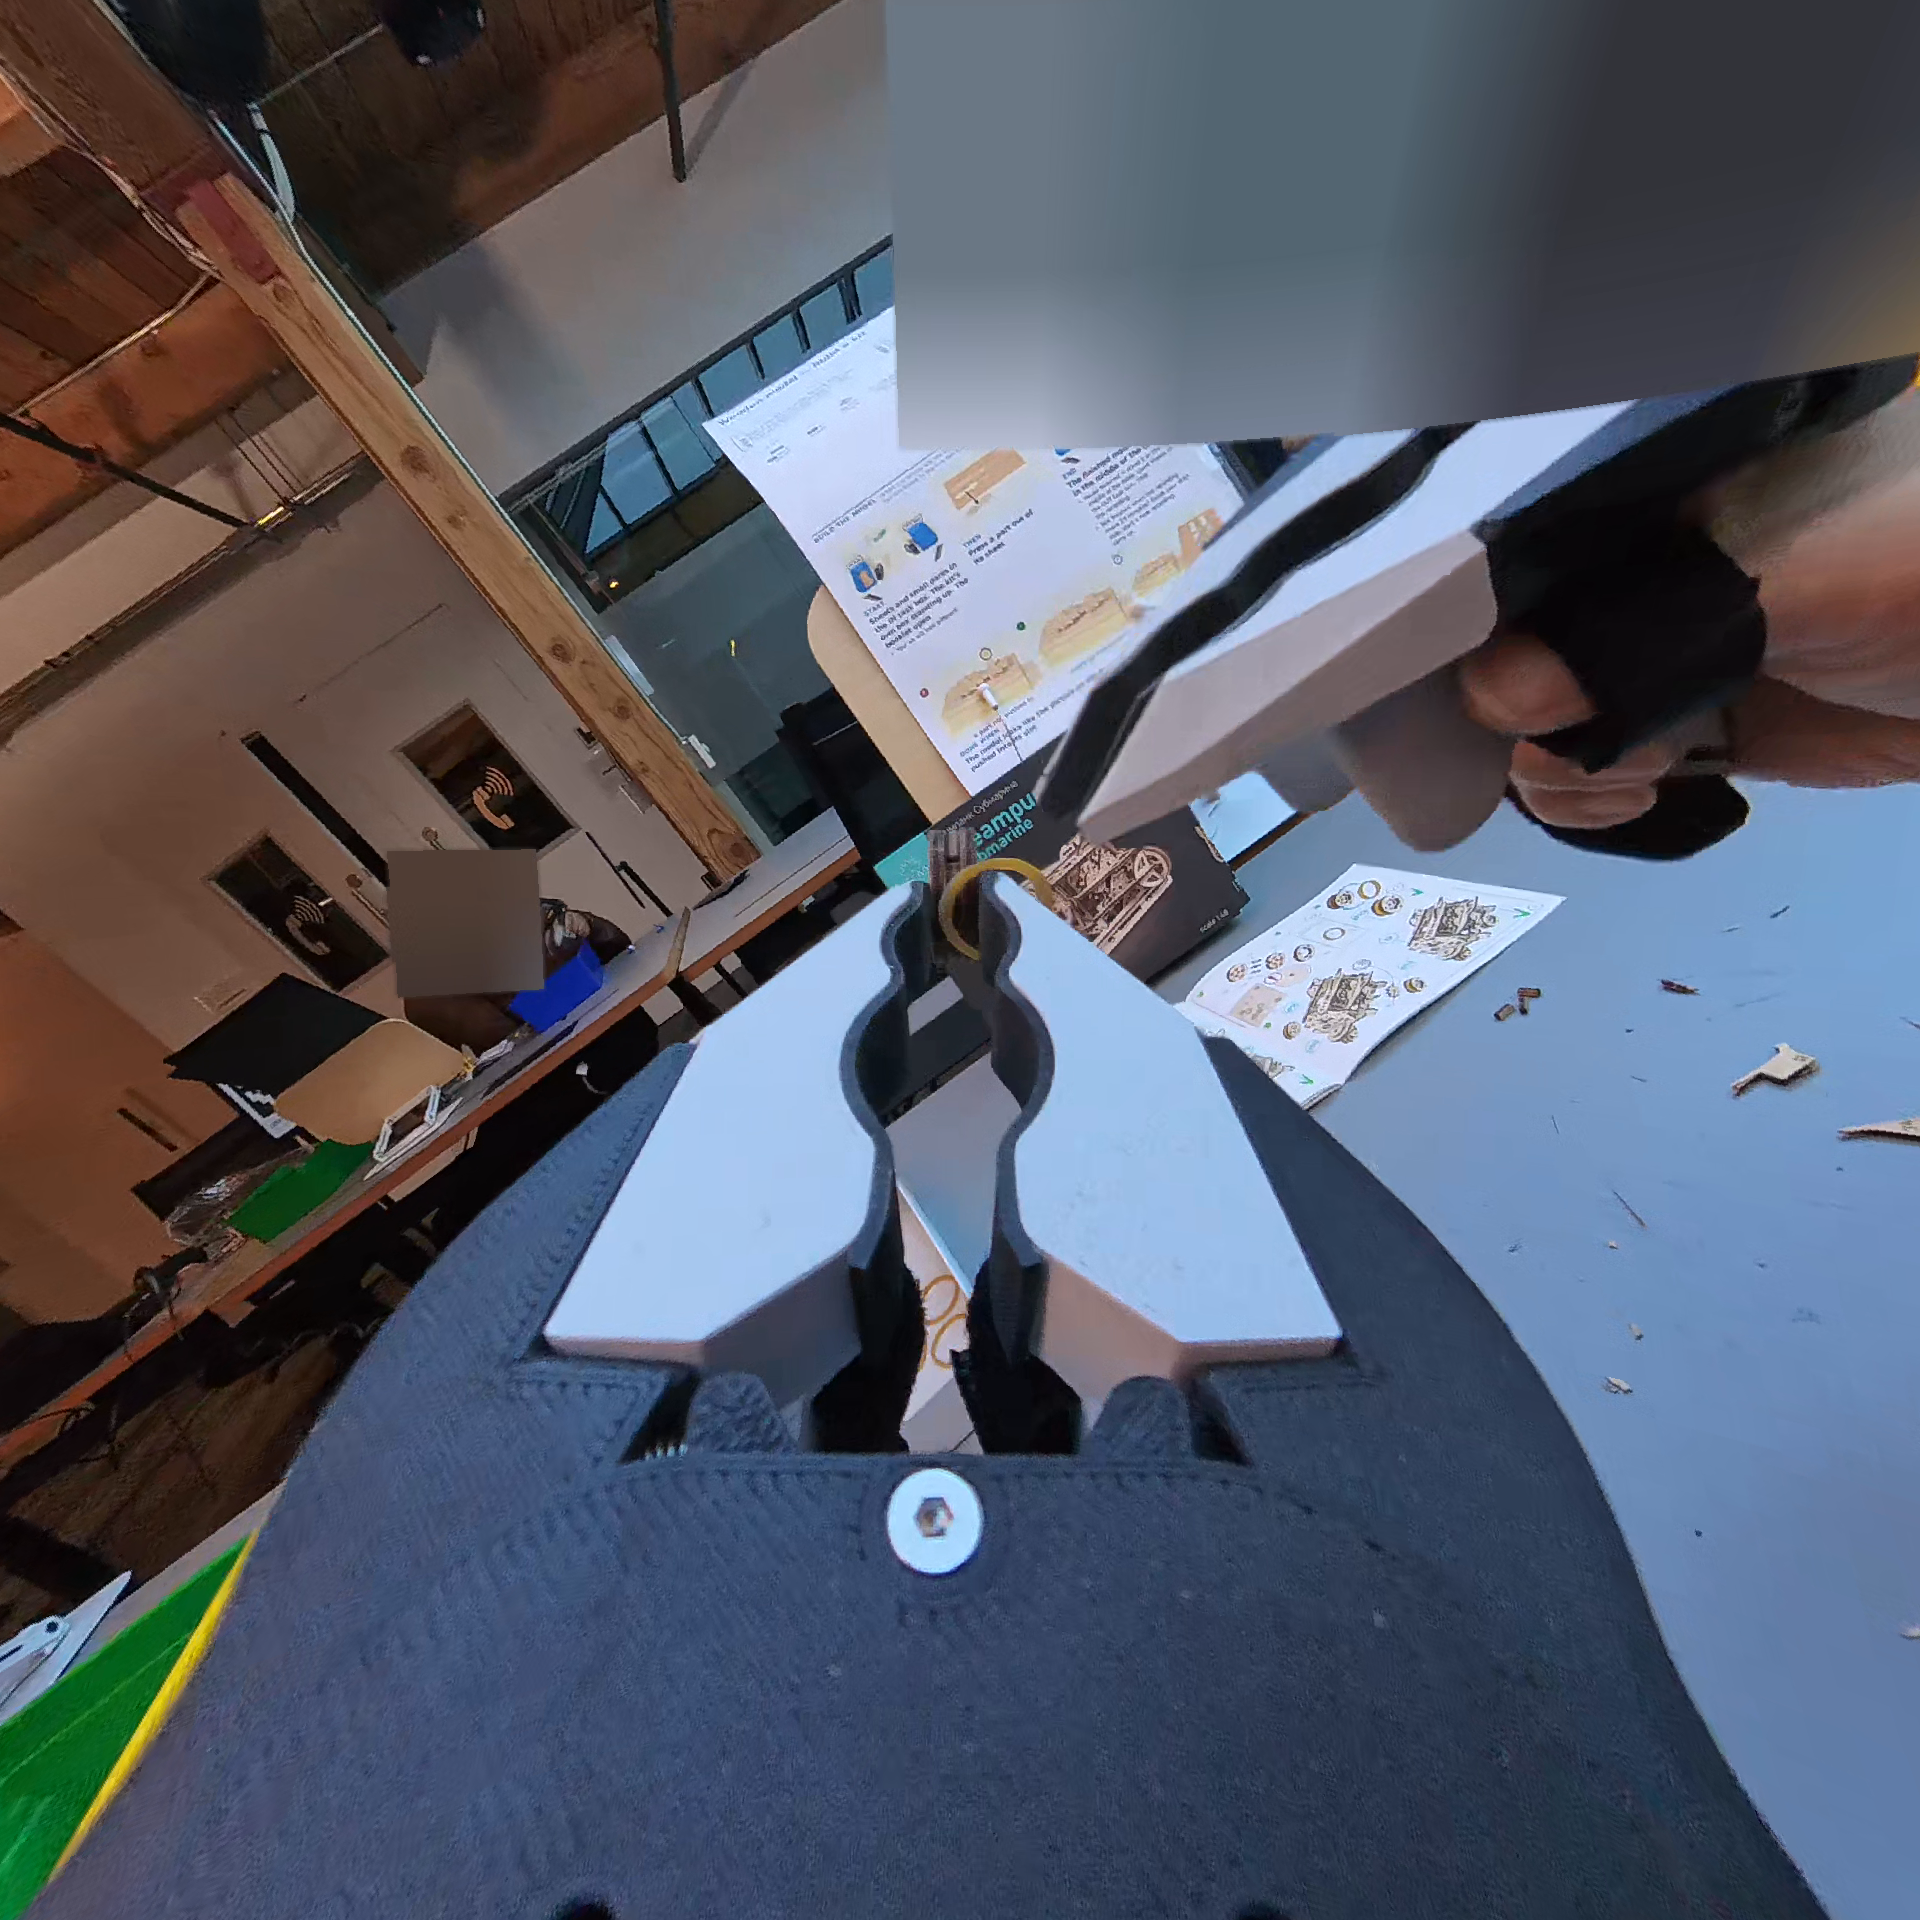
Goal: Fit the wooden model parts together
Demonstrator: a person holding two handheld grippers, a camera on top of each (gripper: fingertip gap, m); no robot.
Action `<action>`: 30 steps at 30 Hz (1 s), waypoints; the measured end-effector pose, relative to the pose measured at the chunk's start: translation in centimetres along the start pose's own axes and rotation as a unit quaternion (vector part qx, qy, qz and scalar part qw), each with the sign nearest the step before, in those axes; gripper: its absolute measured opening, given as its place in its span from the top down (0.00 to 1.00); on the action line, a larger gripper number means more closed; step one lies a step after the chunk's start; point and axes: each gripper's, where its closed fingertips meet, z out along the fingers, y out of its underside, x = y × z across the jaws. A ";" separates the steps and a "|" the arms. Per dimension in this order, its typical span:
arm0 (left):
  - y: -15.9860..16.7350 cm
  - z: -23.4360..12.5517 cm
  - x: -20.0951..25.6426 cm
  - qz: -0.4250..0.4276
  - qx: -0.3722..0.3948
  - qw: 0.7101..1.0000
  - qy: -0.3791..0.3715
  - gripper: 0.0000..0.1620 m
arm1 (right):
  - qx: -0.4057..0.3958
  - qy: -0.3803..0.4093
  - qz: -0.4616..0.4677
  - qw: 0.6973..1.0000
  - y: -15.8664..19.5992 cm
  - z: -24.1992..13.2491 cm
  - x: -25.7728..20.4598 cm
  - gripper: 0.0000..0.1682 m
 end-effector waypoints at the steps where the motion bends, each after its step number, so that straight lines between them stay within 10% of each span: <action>1: -0.1 0.0 0.1 -0.002 0.004 1.000 0.001 0.96 | 0.001 0.004 -0.003 1.000 0.1 0.2 0.0 0.93; 30: -1.2 -0.1 0.8 0.042 0.015 0.999 -0.014 0.96 | 0.029 0.006 0.038 0.999 -0.3 -0.2 0.6 0.94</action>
